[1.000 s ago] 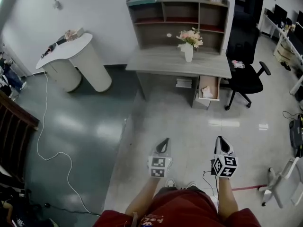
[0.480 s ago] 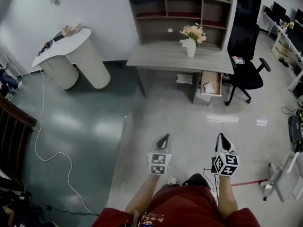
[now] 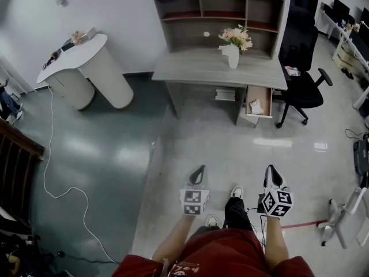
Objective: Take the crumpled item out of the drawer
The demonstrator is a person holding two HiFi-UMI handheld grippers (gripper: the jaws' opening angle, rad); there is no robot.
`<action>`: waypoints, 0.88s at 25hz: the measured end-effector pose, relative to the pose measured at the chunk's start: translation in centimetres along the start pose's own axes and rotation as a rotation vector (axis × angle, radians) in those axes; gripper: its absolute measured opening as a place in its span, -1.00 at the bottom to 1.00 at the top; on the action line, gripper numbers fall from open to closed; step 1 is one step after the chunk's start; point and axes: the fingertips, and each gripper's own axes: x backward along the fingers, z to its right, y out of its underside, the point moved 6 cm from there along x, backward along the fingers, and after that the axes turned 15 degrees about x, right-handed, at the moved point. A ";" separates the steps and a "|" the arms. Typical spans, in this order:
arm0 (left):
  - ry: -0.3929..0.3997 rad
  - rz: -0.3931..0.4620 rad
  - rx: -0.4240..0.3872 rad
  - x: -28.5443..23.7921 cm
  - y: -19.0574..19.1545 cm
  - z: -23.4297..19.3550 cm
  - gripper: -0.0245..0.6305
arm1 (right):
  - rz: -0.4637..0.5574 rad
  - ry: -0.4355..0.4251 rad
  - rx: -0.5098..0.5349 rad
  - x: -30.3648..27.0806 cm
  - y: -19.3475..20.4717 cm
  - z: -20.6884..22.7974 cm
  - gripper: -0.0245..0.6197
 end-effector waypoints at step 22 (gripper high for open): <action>-0.027 -0.006 -0.029 -22.1 -7.7 6.7 -0.93 | 0.012 -0.026 -0.035 -17.3 -4.0 17.0 -0.93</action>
